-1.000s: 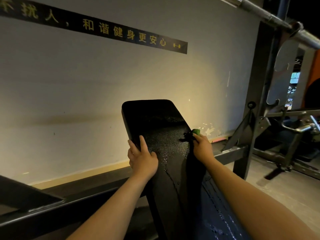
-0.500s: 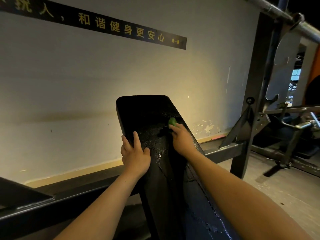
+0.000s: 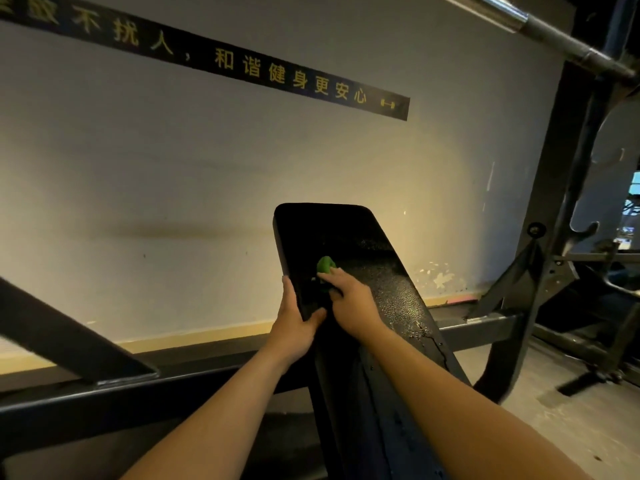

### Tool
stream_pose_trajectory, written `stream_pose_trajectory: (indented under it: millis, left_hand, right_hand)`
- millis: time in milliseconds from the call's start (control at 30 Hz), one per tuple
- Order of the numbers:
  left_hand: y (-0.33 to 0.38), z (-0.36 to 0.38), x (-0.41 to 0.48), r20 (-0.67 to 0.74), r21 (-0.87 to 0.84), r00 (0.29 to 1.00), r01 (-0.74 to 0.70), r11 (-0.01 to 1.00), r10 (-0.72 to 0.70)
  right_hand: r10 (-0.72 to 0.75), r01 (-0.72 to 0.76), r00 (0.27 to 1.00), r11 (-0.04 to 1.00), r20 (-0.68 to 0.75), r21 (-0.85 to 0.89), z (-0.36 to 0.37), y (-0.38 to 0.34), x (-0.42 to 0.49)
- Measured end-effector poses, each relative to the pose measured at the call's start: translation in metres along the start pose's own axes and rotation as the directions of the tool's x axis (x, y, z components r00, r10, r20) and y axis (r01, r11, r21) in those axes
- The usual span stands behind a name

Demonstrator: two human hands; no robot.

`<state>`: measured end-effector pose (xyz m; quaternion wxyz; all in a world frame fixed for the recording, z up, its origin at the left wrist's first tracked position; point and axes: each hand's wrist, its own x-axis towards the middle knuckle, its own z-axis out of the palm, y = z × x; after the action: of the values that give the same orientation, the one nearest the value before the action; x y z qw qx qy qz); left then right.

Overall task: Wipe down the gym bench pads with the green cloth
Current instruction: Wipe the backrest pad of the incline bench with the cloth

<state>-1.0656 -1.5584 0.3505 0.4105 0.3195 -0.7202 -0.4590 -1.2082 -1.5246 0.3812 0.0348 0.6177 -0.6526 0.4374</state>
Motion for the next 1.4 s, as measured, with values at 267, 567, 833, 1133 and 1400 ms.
stream_pose_trajectory:
  millis: [267,567,833,1133,1400]
  left_hand:
    - [-0.019,-0.022,-0.015,0.011,-0.044,1.0,-0.025,0.999,0.025]
    - [-0.021,-0.013,-0.019,-0.035,-0.121,0.999,0.017,0.993,-0.021]
    - [-0.015,-0.02,-0.041,-0.166,-0.191,0.985,-0.08,0.978,0.048]
    - [-0.007,-0.01,-0.016,-0.235,-0.176,0.966,-0.149,0.973,0.106]
    - [0.017,-0.042,0.066,-0.262,-0.149,0.959,-0.153,0.977,0.11]
  right_hand:
    - [-0.173,0.189,0.975,0.976,0.139,-0.113,0.006,0.002,-0.004]
    - [-0.071,0.068,0.997,0.995,-0.035,-0.075,0.021,-0.018,0.011]
    - [-0.227,0.232,0.957,0.973,0.182,-0.009,0.016,-0.028,-0.034]
    - [-0.08,0.008,0.968,0.958,0.237,0.288,0.005,-0.035,-0.009]
    - [-0.029,0.035,0.995,0.998,-0.099,0.056,0.036,-0.016,-0.005]
